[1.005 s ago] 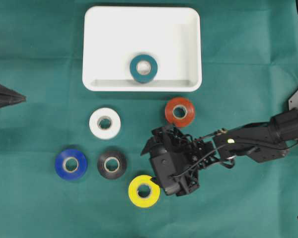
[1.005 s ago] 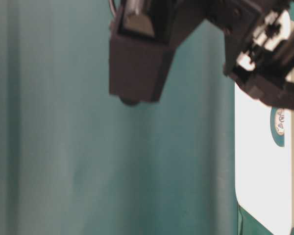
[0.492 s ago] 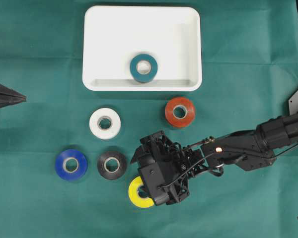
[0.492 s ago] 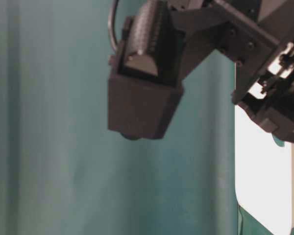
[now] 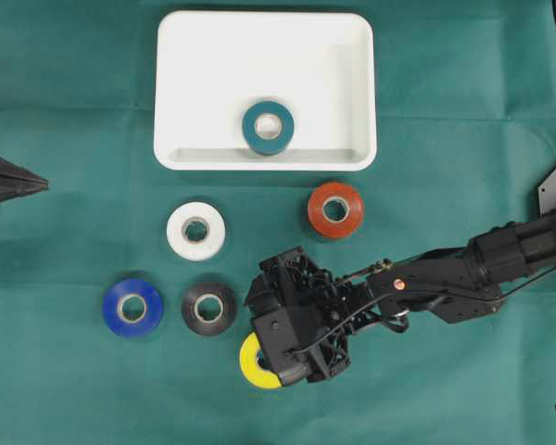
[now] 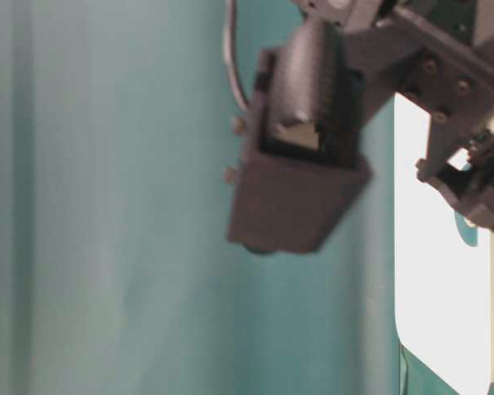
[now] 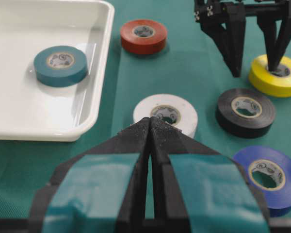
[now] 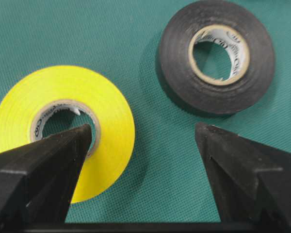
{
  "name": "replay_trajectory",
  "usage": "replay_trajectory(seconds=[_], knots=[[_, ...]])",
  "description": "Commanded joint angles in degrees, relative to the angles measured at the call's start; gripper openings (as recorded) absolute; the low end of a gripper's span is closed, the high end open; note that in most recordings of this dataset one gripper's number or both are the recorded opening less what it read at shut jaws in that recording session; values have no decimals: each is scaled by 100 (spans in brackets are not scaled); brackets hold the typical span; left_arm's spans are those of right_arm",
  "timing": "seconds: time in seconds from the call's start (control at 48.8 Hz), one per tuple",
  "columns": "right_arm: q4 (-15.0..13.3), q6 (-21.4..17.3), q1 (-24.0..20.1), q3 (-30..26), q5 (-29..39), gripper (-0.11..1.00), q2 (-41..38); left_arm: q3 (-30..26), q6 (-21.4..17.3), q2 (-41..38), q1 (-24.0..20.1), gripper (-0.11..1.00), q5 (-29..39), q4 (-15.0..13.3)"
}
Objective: Put the tape into the white case with the right arm.
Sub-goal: 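Move the right gripper down to the yellow tape roll and grasp it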
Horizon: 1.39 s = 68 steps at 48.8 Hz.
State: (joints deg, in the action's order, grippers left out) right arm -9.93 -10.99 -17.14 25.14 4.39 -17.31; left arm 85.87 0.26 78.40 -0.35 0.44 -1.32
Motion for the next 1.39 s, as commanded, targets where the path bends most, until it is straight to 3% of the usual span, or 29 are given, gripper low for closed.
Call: replay_trajectory(seconds=[0.0, 0.226, 0.513, 0.677, 0.759, 0.882, 0.984, 1.374], knots=[[-9, 9, -62, -255, 299, 58, 44, -62, 0, -35, -9, 0, -35, -9], [-18, 18, -88, -615, 1468, 58, -132, -62, 0, -35, -9, 0, -35, 0], [-53, 18, -88, -624, 1389, 58, -132, -62, 0, -35, -9, 0, -35, -9], [-272, 18, -88, -624, 1230, 55, -132, -62, 0, -35, -9, 0, -35, 0], [-396, 26, -105, -624, 1195, 48, -132, -62, 0, -35, -9, 0, -35, -9], [-606, -18, -105, -624, 1195, 17, -132, -62, 0, -35, -9, 0, -35, 0], [-686, -35, -97, -642, 1151, 0, -132, -62, 0, -35, -9, 0, -35, 0], [-686, -53, -105, -650, 1028, 0, 123, -62, 0, -35, -9, 0, -35, 0]])
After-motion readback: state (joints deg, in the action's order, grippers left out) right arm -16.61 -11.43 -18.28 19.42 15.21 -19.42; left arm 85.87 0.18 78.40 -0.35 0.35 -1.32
